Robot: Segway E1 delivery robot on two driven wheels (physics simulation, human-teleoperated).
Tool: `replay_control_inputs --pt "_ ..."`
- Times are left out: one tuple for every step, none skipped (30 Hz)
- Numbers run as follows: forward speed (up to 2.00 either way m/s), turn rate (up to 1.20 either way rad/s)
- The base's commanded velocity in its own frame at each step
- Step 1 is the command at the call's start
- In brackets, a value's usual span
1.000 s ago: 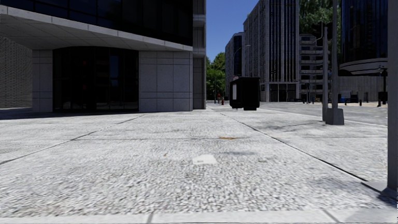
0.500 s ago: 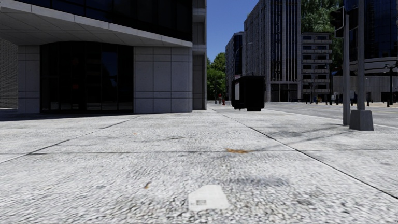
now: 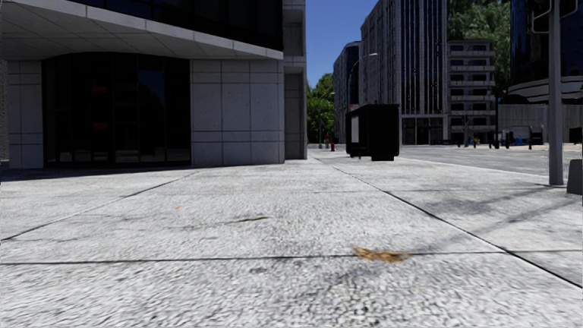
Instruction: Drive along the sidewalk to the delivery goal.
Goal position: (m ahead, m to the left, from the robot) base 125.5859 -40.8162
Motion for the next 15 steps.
replay_control_inputs --pt "2.00 0.00" --pt "2.00 0.00" --pt "2.00 0.00" --pt "2.00 0.00" --pt "2.00 0.00" --pt "2.00 0.00" --pt "2.00 0.00" --pt "2.00 0.00" --pt "2.00 0.00" --pt "2.00 0.00" --pt "2.00 0.00" --pt "2.00 0.00" --pt "2.00 0.00" --pt "2.00 0.00" --pt "2.00 0.00"
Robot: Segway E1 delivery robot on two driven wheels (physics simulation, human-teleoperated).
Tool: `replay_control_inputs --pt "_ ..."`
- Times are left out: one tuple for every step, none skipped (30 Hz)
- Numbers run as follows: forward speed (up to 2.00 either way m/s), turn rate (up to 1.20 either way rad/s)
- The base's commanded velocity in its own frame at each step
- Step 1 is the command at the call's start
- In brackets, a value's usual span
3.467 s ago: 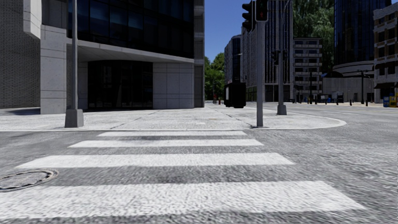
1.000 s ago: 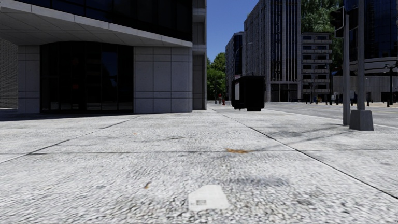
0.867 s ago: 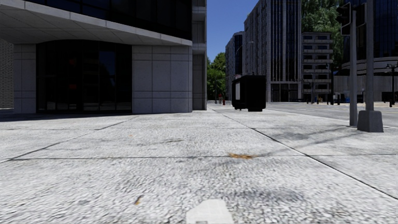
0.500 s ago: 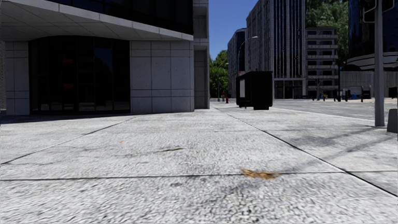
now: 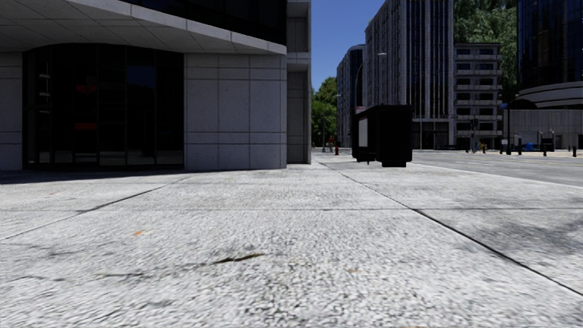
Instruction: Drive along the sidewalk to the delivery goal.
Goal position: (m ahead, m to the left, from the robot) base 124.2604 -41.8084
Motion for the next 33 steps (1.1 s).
replay_control_inputs --pt "2.00 0.00" --pt "2.00 0.00" --pt "2.00 0.00" --pt "2.00 0.00" --pt "2.00 -0.33" --pt "2.00 -0.52" --pt "2.00 -0.52" --pt "2.00 -0.62" --pt "2.00 -0.71" --pt "2.00 -0.98" --pt "2.00 -1.20" --pt "2.00 -1.20" --pt "2.00 -1.20" --pt "2.00 -1.20" --pt "2.00 -1.20" --pt "2.00 -1.20" --pt "2.00 -1.20" --pt "2.00 -1.16" --pt "2.00 -0.47" --pt "2.00 -0.20" --pt "2.00 -0.08" --pt "2.00 -0.08" --pt "2.00 -0.04" --pt "2.00 -0.02" --pt "2.00 0.00" --pt "2.00 0.00" --pt "2.00 0.00" --pt "2.00 0.00" --pt "2.00 0.00" --pt "2.00 0.00" --pt "2.00 0.00" --pt "2.00 0.00" --pt "2.00 0.00"
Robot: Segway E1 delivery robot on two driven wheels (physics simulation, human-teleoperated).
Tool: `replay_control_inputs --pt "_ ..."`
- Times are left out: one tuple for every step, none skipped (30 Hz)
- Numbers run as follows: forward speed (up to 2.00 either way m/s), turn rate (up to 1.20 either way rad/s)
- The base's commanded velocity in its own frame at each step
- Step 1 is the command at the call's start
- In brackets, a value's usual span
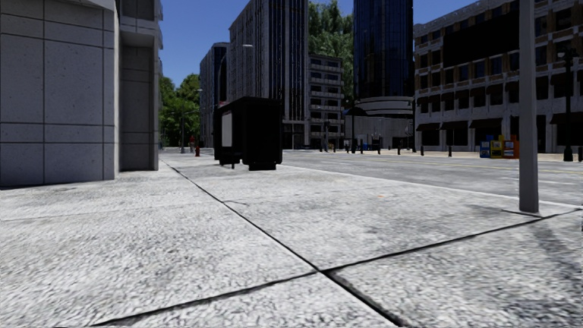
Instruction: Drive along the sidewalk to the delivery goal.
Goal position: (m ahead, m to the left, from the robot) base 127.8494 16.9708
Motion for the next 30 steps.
replay_control_inputs --pt "2.00 0.00" --pt "2.00 0.00" --pt "2.00 0.00" --pt "2.00 0.00" --pt "2.00 0.00" --pt "2.00 0.00" --pt "2.00 0.00" --pt "2.00 0.00" --pt "2.00 0.00" --pt "2.00 0.00" --pt "2.00 0.00" --pt "2.00 0.00" --pt "2.00 0.00" --pt "2.00 0.00" --pt "2.00 0.00" --pt "2.00 0.00" --pt "2.00 0.00" --pt "2.00 0.00" --pt "2.00 0.00" --pt "2.00 0.00" --pt "2.00 0.00" --pt "2.00 0.00" --pt "2.00 0.00" --pt "2.00 0.00" --pt "2.00 0.00" --pt "2.00 0.00" --pt "2.00 0.00" --pt "2.00 0.00" --pt "2.00 0.00" --pt "2.00 0.00"
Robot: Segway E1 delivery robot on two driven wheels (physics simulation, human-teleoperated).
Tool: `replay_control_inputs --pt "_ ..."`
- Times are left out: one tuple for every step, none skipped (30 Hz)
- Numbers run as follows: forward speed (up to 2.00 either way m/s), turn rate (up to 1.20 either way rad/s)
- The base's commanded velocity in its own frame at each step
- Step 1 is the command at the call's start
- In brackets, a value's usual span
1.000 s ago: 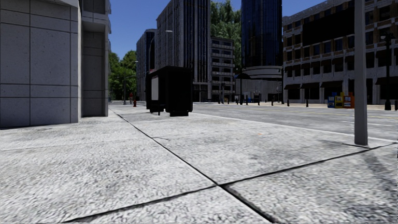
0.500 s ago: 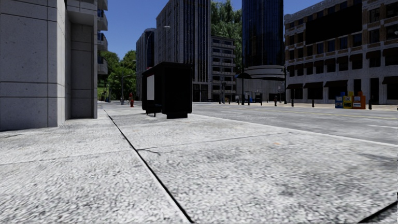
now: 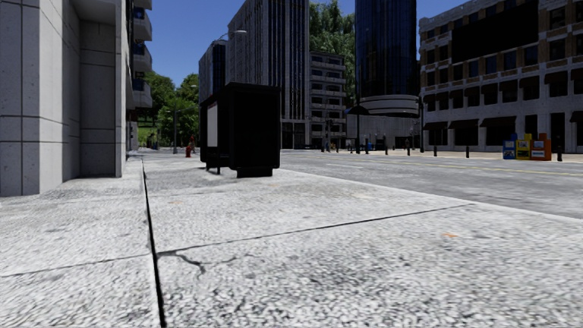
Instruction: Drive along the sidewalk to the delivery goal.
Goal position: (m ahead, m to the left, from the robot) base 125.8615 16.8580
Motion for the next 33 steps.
replay_control_inputs --pt "2.00 0.00" --pt "2.00 0.00" --pt "2.00 0.00" --pt "2.00 0.00" --pt "2.00 0.00" --pt "2.00 0.00" --pt "2.00 0.00" --pt "2.00 0.00" --pt "2.00 0.00" --pt "2.00 0.00" --pt "2.00 0.00" --pt "2.00 0.00" --pt "2.00 0.00" --pt "2.00 0.00" --pt "2.00 0.38" --pt "2.00 1.18" --pt "2.00 1.20" --pt "2.00 1.20" --pt "2.00 1.20" --pt "2.00 1.20" --pt "2.00 1.20" --pt "2.00 1.20" --pt "2.00 1.20" --pt "2.00 1.20" --pt "2.00 1.20" --pt "2.00 1.19" --pt "2.00 0.71" --pt "2.00 0.19" --pt "2.00 0.14" --pt "2.00 0.14" --pt "2.00 0.07" --pt "2.00 0.01" --pt "2.00 0.00"
